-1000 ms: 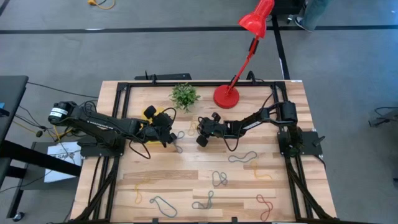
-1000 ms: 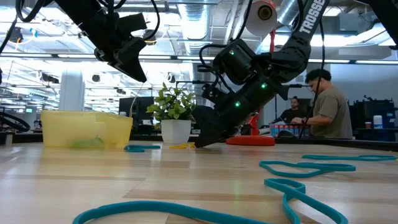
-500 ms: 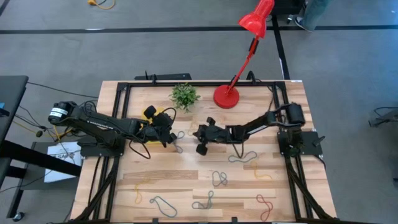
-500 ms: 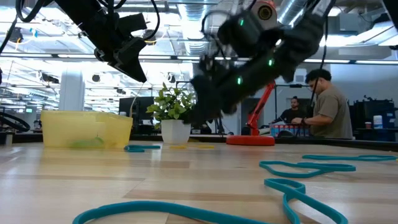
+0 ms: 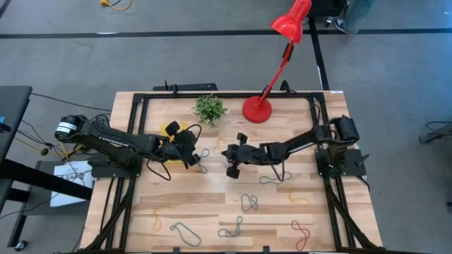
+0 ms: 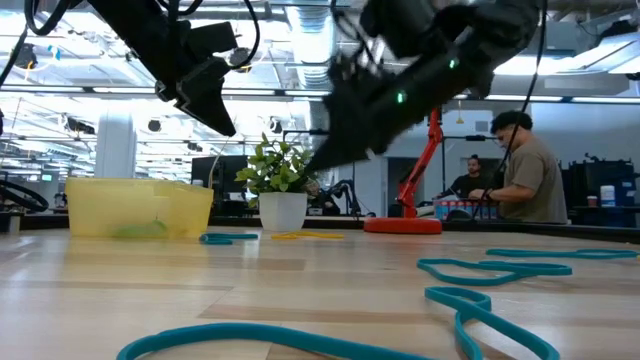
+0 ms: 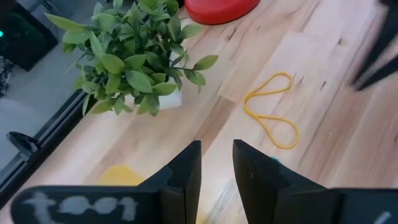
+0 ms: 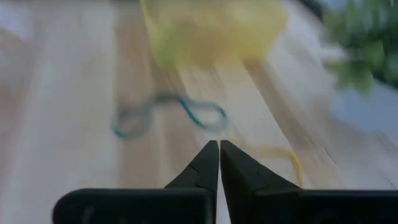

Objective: Pick and place items into bin
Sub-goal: Put the yellow rubber band into the yellow bin

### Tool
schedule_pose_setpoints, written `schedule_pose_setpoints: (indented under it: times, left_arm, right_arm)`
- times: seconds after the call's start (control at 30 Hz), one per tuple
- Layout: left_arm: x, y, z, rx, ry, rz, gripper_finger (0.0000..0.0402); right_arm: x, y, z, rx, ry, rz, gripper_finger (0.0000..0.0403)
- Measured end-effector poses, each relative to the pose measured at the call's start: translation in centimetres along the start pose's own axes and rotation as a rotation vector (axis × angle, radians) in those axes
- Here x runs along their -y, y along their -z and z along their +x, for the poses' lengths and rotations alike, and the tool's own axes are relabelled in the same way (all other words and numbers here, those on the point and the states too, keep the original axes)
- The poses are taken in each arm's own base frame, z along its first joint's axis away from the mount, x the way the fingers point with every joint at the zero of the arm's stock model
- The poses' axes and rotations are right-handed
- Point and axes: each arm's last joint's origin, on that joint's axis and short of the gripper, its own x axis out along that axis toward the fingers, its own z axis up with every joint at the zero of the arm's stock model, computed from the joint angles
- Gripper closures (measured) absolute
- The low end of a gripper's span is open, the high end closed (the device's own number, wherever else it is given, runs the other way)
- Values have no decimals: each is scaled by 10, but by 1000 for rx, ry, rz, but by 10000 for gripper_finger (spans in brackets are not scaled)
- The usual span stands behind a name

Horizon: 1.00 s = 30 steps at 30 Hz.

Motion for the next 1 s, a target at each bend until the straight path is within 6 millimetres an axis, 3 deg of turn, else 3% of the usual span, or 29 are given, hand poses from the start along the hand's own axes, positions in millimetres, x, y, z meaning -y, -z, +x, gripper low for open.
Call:
schedule_pose_setpoints:
  times: [0.1,0.33,0.73,1.0]
  left_arm:
    - [0,0,0,4,2,-16,317]
    - [0,-1,0,5,4,-27,317]
    - [0,-1,0,7,-3,5,317]
    - [0,-1,0,9,-8,7,317]
  right_arm:
    - [12,23,12,-153,35,36,366]
    - [31,40,39,-172,51,125,312]
    - [59,23,49,-33,102,91,258]
    - [76,23,56,-39,40,129,259]
